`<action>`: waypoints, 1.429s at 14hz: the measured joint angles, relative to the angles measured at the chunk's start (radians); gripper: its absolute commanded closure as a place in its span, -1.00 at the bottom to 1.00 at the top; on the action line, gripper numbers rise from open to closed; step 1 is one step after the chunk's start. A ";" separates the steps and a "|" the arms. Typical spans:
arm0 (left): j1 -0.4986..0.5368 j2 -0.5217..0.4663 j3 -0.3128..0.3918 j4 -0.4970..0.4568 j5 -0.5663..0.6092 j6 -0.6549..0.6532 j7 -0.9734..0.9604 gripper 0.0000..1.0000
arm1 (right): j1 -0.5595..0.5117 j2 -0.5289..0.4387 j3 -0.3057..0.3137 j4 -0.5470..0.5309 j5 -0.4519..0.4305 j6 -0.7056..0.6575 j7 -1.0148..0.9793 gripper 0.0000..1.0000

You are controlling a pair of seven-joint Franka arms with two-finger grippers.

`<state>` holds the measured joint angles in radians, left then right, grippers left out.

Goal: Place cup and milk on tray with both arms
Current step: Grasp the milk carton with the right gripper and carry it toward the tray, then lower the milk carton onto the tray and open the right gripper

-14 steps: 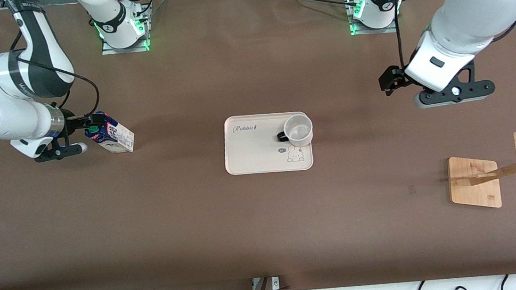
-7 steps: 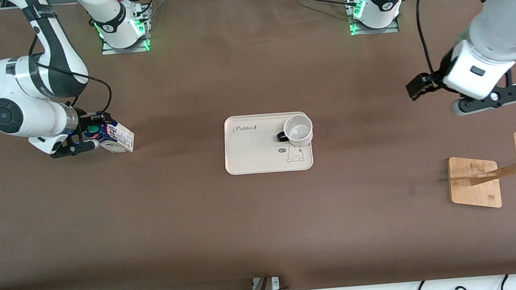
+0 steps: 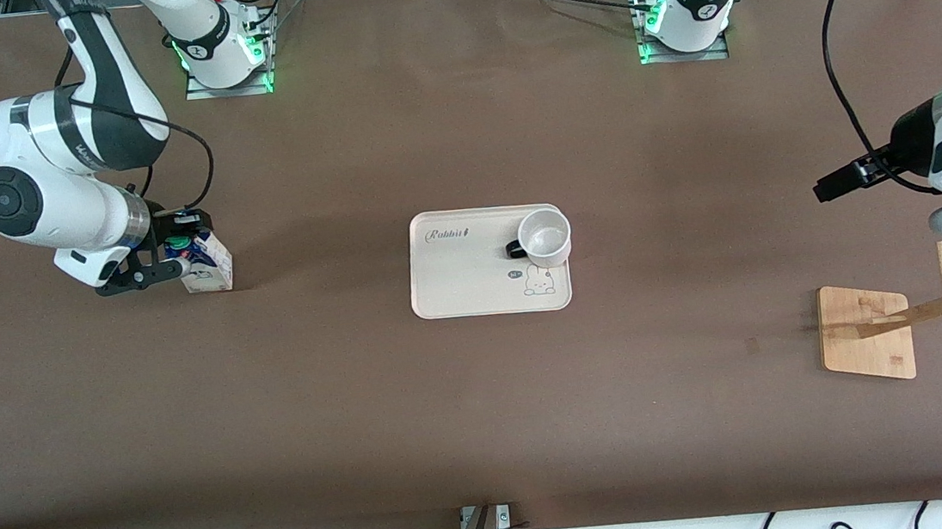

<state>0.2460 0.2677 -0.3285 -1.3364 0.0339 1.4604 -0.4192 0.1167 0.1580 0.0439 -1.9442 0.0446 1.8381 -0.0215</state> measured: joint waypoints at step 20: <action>-0.101 -0.009 0.028 -0.008 0.063 0.046 0.258 -1.00 | 0.460 0.333 0.007 0.393 0.255 0.145 0.484 0.49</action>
<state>0.1445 0.2582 -0.3007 -1.3447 0.0967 1.5060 -0.1613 0.5768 0.4907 0.0508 -1.5514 0.2997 1.9828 0.4621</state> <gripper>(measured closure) 0.000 0.744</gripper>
